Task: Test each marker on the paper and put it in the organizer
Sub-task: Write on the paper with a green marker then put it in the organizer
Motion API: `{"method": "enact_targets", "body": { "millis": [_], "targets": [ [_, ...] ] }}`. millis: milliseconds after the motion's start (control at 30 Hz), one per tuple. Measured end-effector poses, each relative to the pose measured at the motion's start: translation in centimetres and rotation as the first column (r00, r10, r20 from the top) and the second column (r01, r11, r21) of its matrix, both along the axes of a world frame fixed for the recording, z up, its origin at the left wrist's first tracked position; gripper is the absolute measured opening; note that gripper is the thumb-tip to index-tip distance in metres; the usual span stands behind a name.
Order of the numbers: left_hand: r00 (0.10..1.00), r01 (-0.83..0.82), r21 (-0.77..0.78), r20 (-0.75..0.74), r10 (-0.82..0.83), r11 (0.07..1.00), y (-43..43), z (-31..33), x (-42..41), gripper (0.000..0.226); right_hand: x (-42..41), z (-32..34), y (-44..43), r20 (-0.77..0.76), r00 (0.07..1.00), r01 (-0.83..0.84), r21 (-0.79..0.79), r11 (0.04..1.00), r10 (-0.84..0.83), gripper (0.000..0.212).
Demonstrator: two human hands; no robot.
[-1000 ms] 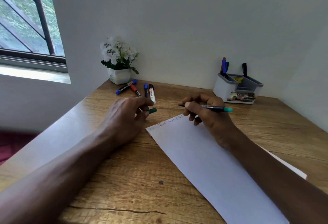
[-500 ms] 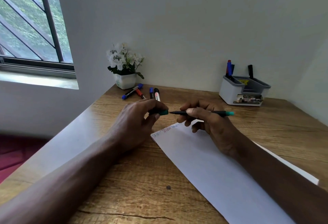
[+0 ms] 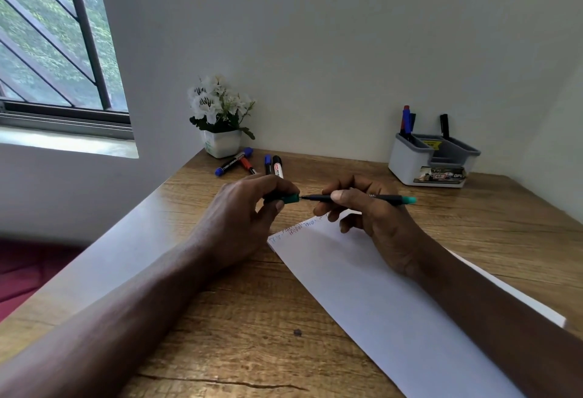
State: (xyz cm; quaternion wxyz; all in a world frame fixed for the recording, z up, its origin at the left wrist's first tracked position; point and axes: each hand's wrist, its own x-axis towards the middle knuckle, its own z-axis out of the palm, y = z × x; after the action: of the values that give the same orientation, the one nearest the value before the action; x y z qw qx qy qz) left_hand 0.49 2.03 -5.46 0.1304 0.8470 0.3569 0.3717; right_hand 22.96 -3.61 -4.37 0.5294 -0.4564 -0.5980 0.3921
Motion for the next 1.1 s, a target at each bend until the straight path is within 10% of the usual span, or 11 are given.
{"method": "enact_targets", "body": {
  "millis": [1100],
  "targets": [
    [0.894, 0.352, -0.399, 0.411, -0.177, 0.847, -1.5, 0.3, 0.4, 0.031, -0.5, 0.9, -0.8, 0.03, 0.998, -0.052, -0.098, 0.994, 0.055, 0.025]
  ]
}}
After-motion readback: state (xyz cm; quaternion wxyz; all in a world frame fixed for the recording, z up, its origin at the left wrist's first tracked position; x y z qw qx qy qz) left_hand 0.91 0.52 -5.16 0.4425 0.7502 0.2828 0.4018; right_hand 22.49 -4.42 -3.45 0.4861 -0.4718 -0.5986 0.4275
